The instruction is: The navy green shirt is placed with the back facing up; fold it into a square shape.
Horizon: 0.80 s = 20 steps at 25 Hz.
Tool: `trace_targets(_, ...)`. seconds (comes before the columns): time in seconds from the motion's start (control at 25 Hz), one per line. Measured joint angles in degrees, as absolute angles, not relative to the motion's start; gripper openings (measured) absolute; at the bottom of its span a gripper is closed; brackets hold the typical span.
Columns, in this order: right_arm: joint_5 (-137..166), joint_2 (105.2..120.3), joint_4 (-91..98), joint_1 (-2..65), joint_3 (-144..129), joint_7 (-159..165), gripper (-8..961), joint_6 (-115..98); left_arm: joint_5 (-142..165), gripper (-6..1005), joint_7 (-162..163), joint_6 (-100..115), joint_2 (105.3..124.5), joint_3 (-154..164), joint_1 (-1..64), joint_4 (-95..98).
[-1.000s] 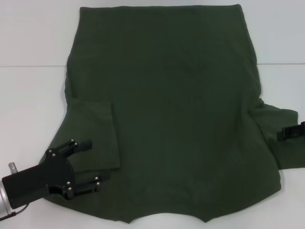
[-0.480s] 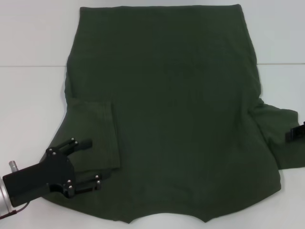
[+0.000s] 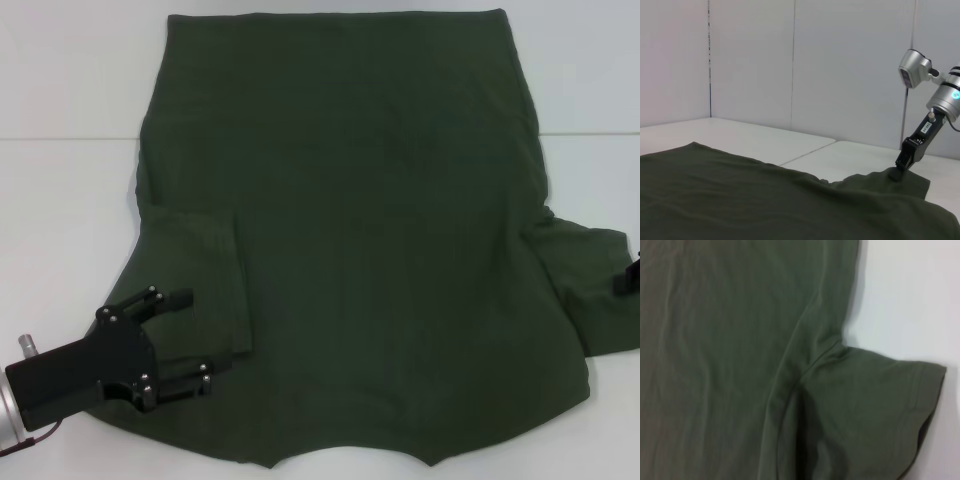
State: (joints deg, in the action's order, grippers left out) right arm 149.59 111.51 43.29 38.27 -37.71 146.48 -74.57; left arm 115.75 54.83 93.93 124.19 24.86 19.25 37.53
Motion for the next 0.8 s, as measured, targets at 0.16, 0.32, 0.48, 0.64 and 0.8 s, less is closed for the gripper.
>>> trace_targets(0.16,149.6,111.24,43.7,37.9,-37.6,146.4,15,-74.6,115.7,907,54.9,93.9,124.19,24.7,19.3,37.5)
trace_targets(0.32,149.2,110.03,43.9,37.3,-36.9,146.4,19,-74.6,115.7,907,55.0,93.9,124.19,24.4,19.4,37.5)
trace_targets(0.48,149.1,109.33,44.5,37.2,-36.0,146.4,23,-75.0,115.7,906,55.1,94.0,124.19,24.3,19.3,37.5)
trace_targets(0.64,149.1,108.97,47.2,37.1,-34.3,146.4,27,-76.4,115.8,906,55.1,94.0,124.19,24.3,19.2,37.5)
trace_targets(0.8,148.7,108.85,49.6,37.4,-32.7,146.4,31,-78.1,115.8,906,55.1,94.0,124.19,24.3,19.1,37.5)
